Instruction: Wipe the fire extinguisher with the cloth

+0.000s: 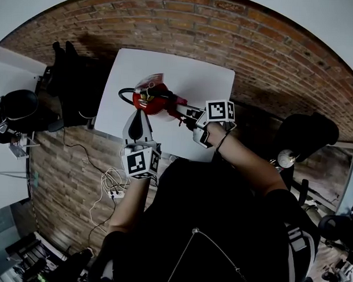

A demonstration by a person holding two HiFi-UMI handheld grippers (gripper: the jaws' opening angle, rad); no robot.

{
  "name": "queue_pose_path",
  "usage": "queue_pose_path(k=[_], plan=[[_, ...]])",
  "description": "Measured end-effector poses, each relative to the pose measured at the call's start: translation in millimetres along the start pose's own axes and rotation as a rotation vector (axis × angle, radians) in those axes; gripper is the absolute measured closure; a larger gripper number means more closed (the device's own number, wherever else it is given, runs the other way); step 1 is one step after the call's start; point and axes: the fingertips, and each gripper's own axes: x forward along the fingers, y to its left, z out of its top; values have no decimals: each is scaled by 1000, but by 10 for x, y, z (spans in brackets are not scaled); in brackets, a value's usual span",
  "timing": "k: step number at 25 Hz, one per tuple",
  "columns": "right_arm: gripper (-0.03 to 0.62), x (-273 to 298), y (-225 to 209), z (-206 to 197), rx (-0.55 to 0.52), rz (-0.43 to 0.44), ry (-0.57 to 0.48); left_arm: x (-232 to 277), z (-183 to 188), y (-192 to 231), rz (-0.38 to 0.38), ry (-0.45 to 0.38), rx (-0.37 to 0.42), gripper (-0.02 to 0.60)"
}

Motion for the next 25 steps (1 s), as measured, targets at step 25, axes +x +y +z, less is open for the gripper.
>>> queue_pose_path(k=[25], plan=[[490,-140,528,229,35,237,67,-218,-67,17,206,-11,-12,571]])
